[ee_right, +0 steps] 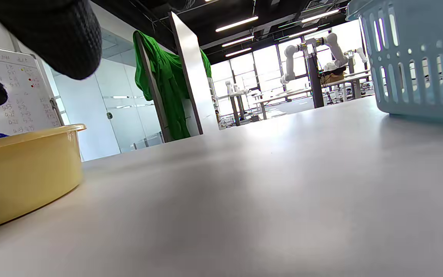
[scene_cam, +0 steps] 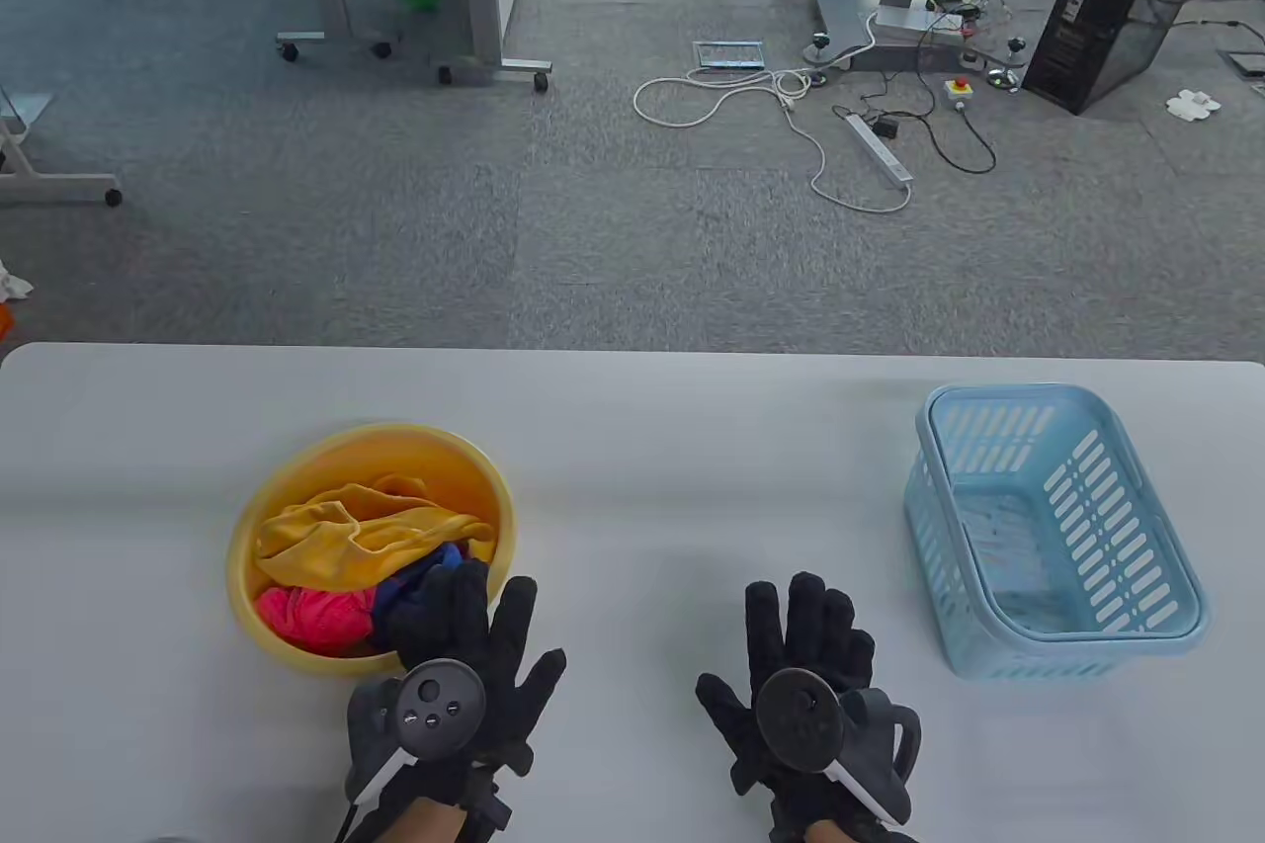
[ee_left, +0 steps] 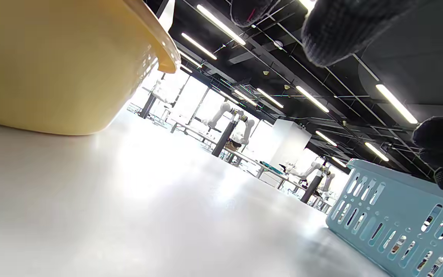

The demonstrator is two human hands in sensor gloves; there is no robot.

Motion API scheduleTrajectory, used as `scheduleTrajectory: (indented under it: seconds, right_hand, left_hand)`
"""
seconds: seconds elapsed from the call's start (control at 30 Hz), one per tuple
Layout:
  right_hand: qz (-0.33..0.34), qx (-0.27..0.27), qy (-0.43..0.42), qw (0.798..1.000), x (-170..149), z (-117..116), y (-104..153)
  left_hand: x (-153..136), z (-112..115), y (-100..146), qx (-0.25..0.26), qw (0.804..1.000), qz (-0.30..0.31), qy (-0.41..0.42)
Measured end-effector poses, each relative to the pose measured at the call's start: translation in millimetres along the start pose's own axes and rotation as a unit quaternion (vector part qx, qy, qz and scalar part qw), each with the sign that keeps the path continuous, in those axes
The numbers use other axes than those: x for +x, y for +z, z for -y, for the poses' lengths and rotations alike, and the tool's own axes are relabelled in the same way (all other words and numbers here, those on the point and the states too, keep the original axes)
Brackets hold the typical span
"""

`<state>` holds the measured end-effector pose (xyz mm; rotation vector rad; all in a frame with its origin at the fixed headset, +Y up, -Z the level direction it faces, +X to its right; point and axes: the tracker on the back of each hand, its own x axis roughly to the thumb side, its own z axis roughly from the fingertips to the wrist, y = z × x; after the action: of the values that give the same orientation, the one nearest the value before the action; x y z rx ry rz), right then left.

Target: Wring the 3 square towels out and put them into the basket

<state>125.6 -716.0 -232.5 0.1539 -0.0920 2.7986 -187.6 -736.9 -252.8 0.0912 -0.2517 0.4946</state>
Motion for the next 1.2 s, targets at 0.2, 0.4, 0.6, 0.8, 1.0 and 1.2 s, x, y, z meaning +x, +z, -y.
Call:
scheduleTrajectory:
  seconds: [0.2, 0.4, 0.6, 0.8, 1.0, 1.2]
  right_hand:
    - [-0.005, -0.001, -0.013, 1.0, -4, 0, 0]
    - [-0.008, -0.001, -0.021, 1.0, -6, 1, -1]
    - [-0.004, -0.003, -0.019, 1.0, -4, -1, -1]
    - [-0.005, -0.002, -0.021, 1.0, -4, -1, -2]
    - [-0.001, -0.008, -0.016, 1.0, -2, 0, 0]
    - [0.008, -0.01, -0.017, 1.0, -1, 1, 3]
  left_hand:
    - [-5, 0, 0, -0.001, 1.0, -0.014, 0.004]
    - [-3, 3, -2, -0.004, 1.0, -0.012, 0.005]
    - [-3, 0, -1, 0.001, 1.0, -0.012, 0.009]
    - [-3, -1, 0, 0.002, 1.0, -0.011, 0.01]
    - [8, -2, 3, 0.025, 0.998, -0.021, -0.051]
    - [14, -10, -11, 0.01, 0.999, -0.027, -0.044]
